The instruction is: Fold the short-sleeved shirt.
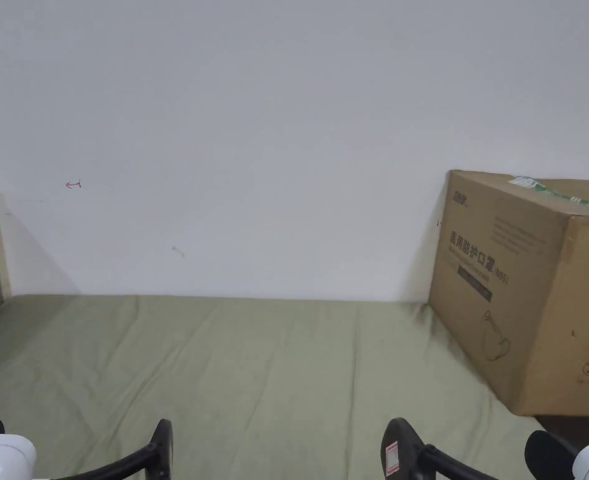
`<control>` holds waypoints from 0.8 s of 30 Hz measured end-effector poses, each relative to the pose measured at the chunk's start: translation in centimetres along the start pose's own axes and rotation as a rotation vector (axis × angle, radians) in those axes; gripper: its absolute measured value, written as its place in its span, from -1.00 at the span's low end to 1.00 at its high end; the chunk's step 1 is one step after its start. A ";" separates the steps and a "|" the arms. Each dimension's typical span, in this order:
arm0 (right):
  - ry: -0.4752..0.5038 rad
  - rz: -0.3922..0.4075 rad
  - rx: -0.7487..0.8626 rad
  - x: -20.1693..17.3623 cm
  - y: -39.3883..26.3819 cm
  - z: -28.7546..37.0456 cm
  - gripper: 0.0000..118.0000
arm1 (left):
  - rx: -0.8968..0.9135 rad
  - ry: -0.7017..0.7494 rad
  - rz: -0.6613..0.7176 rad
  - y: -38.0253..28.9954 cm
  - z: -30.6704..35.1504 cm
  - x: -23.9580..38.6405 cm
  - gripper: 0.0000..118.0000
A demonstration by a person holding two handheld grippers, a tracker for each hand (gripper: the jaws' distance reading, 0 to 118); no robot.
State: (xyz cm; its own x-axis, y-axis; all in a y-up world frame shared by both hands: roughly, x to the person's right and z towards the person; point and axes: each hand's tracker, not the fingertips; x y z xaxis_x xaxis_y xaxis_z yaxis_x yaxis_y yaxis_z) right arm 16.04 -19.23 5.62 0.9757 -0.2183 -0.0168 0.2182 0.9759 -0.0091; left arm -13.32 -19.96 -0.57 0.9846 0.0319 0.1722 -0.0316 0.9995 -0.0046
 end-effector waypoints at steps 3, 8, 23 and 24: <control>-0.006 -0.004 -0.005 0.2 -0.1 -0.2 1.00 | -0.005 0.000 0.002 0.0 -0.1 0.0 1.00; -0.019 0.016 -0.006 0.3 -0.3 -0.3 1.00 | -0.013 -0.002 0.001 0.0 -0.3 0.1 1.00; -0.029 0.012 -0.015 0.9 -0.5 -0.7 1.00 | -0.021 -0.008 -0.021 0.0 -0.5 0.5 1.00; -0.030 0.014 -0.014 0.9 -0.5 -0.7 1.00 | -0.022 -0.008 -0.021 0.0 -0.5 0.5 1.00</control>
State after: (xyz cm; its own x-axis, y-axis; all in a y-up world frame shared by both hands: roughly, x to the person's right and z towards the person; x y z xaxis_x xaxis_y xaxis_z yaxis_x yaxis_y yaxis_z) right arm 16.78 -19.92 4.95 0.9789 -0.2038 0.0131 0.2041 0.9787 -0.0226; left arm -12.77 -19.93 -0.95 0.9835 0.0109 0.1804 -0.0071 0.9997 -0.0220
